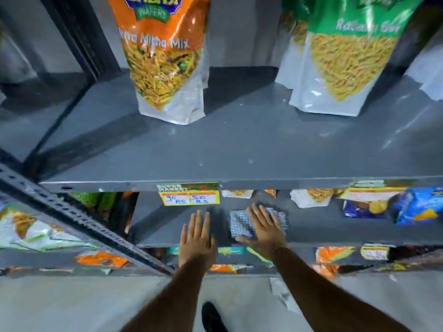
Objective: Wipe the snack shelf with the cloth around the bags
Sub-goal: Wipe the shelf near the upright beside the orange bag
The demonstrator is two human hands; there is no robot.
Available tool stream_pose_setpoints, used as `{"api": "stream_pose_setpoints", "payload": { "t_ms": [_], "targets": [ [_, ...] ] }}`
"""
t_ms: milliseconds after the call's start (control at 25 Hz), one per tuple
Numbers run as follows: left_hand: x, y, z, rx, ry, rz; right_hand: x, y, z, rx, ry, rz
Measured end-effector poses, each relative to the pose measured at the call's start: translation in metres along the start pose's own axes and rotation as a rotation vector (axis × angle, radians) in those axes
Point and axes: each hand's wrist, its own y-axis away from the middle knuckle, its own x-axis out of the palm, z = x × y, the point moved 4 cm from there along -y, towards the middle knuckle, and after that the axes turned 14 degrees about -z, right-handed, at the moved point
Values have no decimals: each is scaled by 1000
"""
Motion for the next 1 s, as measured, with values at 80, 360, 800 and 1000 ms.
{"api": "stream_pose_setpoints", "payload": {
  "t_ms": [80,360,800,1000],
  "targets": [
    [14,-12,12,-40,47,51,8,-5,5,13,19,33],
    [38,-11,13,17,46,142,2,2,22,-27,116,114],
    [20,29,7,63,86,130,-14,50,34,-62,-15,56],
    [-32,69,2,140,60,-14,-72,63,78,-73,-285,-122]
  ]
}}
